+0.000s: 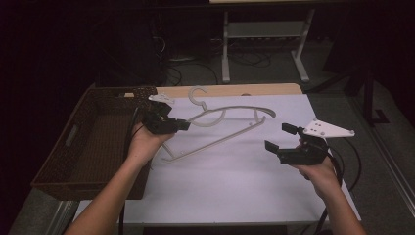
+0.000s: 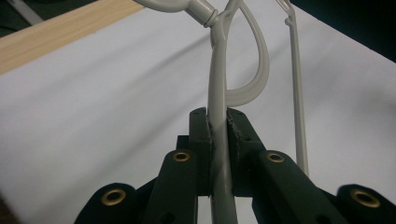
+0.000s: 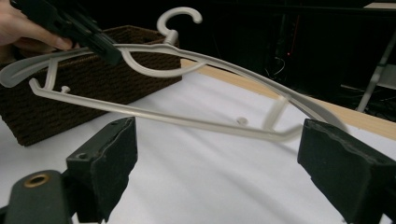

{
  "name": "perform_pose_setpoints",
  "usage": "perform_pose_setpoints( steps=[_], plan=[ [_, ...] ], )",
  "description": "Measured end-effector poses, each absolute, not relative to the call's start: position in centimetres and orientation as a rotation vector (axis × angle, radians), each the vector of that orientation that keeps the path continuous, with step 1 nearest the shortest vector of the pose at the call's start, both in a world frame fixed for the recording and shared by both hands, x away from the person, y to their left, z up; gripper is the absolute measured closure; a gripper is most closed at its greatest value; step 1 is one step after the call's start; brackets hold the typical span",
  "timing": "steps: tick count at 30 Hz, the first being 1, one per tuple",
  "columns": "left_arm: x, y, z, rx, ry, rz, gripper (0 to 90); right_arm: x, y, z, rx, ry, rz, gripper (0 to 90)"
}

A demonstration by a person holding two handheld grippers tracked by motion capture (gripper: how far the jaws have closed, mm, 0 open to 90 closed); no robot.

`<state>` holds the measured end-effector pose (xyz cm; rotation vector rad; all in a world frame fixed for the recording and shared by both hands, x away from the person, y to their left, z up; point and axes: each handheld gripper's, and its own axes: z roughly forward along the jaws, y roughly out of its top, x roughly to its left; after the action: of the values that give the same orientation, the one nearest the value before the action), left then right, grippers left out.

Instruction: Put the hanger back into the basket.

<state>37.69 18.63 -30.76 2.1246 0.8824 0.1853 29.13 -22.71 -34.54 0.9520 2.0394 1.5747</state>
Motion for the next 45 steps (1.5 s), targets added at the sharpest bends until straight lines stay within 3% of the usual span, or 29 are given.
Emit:
perform_pose_setpoints(
  steps=[33,45],
  plan=[
    [35.3,33.7,-25.4,1.999,1.047,0.375,82.7,29.5,-22.9,-34.9,0.980,2.048,1.545,10.6],
    [34.4,40.7,-25.5,1.960,1.166,0.476,82.7,29.7,-22.9,-35.1,0.984,2.044,1.532,10.6]
  ],
)
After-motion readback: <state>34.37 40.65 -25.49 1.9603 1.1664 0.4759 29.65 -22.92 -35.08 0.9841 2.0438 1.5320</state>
